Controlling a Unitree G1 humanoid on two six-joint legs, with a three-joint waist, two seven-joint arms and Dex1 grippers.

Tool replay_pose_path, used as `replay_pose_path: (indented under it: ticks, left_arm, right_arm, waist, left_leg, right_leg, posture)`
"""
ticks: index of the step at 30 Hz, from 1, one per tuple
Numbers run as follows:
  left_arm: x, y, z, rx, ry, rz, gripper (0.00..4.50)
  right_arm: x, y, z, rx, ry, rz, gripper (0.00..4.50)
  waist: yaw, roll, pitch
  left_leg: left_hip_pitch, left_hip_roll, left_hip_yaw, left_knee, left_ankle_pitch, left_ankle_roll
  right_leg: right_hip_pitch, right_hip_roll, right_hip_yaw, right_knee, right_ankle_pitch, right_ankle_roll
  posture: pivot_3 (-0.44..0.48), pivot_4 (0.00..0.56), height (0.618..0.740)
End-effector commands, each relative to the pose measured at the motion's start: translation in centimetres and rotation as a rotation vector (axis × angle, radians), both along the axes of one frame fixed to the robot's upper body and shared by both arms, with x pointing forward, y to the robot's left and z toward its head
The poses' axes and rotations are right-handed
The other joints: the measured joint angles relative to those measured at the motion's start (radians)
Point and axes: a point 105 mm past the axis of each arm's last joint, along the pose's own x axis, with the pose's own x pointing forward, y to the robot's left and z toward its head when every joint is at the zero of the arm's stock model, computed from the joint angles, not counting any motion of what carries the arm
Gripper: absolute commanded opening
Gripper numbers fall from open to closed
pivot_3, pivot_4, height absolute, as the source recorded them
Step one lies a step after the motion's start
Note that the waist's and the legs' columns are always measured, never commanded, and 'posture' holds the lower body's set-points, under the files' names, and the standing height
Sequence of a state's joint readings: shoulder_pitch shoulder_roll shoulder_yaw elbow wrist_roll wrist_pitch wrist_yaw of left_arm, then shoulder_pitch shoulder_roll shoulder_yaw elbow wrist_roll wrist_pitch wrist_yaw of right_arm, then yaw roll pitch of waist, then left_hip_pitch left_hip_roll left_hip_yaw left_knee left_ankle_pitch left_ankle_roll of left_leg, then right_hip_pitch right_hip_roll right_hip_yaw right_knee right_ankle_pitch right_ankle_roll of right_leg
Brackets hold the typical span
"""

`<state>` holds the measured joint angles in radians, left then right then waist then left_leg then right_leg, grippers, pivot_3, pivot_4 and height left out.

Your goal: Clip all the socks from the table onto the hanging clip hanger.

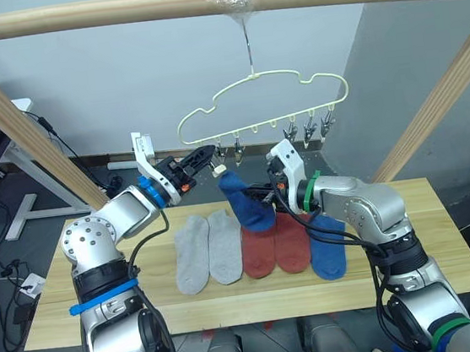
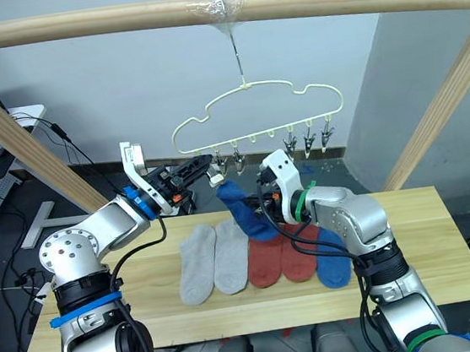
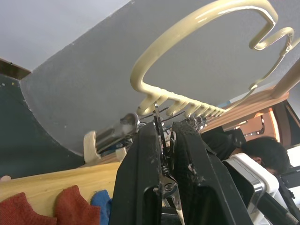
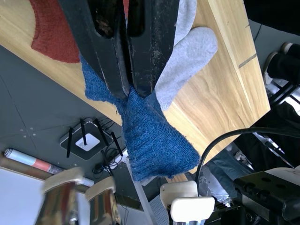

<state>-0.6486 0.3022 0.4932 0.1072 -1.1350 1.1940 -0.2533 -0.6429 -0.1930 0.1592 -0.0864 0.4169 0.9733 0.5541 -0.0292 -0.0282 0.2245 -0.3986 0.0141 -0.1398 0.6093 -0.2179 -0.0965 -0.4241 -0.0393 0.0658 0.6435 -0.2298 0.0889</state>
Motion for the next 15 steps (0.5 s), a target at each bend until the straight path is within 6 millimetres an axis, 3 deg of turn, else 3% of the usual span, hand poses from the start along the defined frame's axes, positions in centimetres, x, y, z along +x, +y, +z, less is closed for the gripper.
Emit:
replay_pose_path:
  ticks: [1,15]
  left_arm:
    - [-0.5,-0.1,1.3,0.003,-0.062,-0.014,0.12]
    - [-0.5,0.0,1.0,0.017,-0.067,-0.016,0.12]
  right_arm:
    - [-0.2,0.3,2.0,0.033,-0.062,0.017,0.06]
    - [-0.5,0.9,3.2,0.048,-0.081,0.033,0.06]
  waist:
    - [0.000,0.000,0.000]
    - [0.000,0.000,0.000]
  left_leg:
    - [0.000,0.000,0.000,0.000,0.000,0.000]
    - [0.000,0.000,0.000,0.000,0.000,0.000]
  right_leg:
    - [0.000,0.000,0.000,0.000,0.000,0.000]
    - [0.000,0.000,0.000,0.000,0.000,0.000]
  posture:
    - [0.072,0.207,0.740]
    - [0.069,0.213,0.740]
